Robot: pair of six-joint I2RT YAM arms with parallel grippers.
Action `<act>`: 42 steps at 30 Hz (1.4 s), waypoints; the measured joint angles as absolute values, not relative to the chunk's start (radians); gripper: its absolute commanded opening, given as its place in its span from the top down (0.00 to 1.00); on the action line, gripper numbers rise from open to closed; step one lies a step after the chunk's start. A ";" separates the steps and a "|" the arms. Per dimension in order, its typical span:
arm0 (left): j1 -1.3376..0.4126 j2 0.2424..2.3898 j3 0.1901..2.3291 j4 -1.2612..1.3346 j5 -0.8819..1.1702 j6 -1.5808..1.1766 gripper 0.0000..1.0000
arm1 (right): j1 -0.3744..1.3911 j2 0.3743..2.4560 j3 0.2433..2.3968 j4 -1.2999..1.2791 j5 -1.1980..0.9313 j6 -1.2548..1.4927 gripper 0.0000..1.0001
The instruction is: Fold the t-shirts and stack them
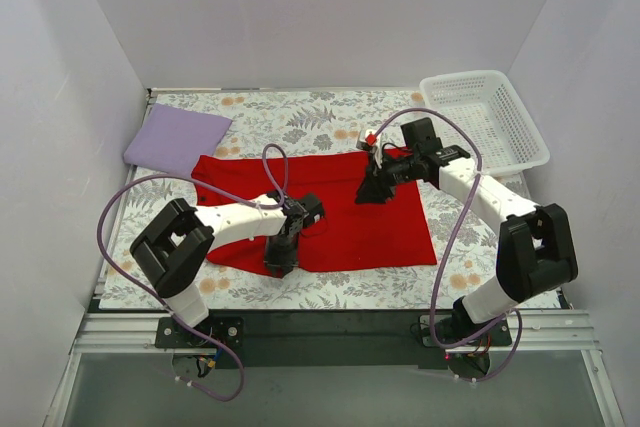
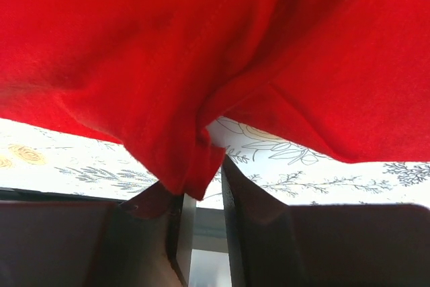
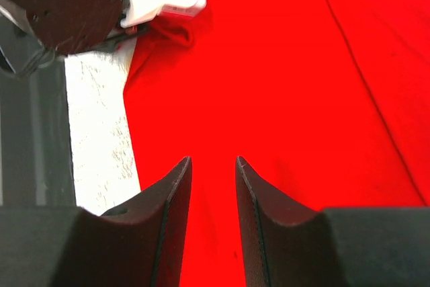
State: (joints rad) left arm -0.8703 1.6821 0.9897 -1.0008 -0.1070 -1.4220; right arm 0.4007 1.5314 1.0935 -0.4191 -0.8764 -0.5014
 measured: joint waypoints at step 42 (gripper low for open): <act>-0.888 1.252 1.009 -1.116 -0.091 -1.369 1.00 | 0.390 1.210 0.804 -0.709 -0.606 -0.986 0.54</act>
State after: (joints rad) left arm -0.8879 1.2518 1.0092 -1.1156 -0.0906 -1.3685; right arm 0.3901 1.2098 0.8040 -0.7094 -0.6056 -0.9859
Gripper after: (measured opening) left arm 0.008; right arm 0.458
